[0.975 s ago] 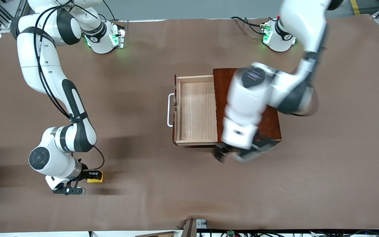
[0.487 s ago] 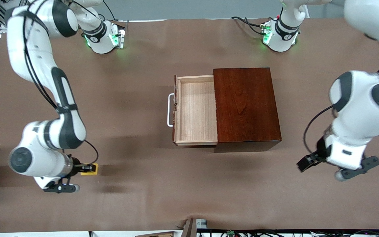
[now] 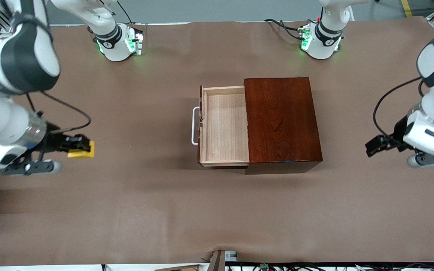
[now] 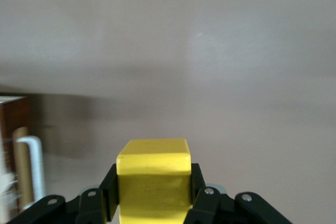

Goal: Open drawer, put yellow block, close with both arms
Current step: 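Carry the yellow cube with the right gripper over the open drawer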

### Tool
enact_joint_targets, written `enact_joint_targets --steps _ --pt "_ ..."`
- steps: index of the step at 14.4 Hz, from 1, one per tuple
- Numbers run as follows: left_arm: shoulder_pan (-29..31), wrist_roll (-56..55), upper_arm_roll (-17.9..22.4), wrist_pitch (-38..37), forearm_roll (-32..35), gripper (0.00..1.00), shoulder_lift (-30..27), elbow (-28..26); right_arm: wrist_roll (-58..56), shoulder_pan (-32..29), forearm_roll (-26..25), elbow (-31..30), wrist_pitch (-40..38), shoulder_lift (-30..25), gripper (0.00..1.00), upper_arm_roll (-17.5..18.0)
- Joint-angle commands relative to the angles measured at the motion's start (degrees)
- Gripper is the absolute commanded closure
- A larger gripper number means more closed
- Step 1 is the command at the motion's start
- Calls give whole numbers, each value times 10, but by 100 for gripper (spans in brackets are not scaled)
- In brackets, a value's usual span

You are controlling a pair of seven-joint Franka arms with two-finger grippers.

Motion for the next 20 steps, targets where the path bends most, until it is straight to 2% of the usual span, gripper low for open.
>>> enact_joint_targets --steps 1,2,5,6,9,11,17,20 --pt "12 38 -9 -35 -21 0 -54 -26 143 96 9 -22 18 0 100 -2" --pt "11 38 -9 -41 -24 0 -57 -26 195 129 10 -17 21 3 100 -2" --pt "1 51 0 -58 -25 0 -66 -25 295 216 13 -15 121 28 100 -2" --pt "-20 61 22 -75 -25 0 -67 -20 314 241 12 -15 150 42 100 -3" --pt "-106 101 126 -133 -51 0 -76 4 351 280 9 -17 221 91 100 -4" --pt "-134 118 164 -159 -61 0 -94 3 348 281 4 -22 259 121 100 -4" --pt "-128 118 162 -180 -78 0 -133 -2 348 282 -5 -63 371 167 100 -5" --pt "-128 117 163 -178 -77 0 -134 0 348 286 -5 -66 377 181 100 -5"
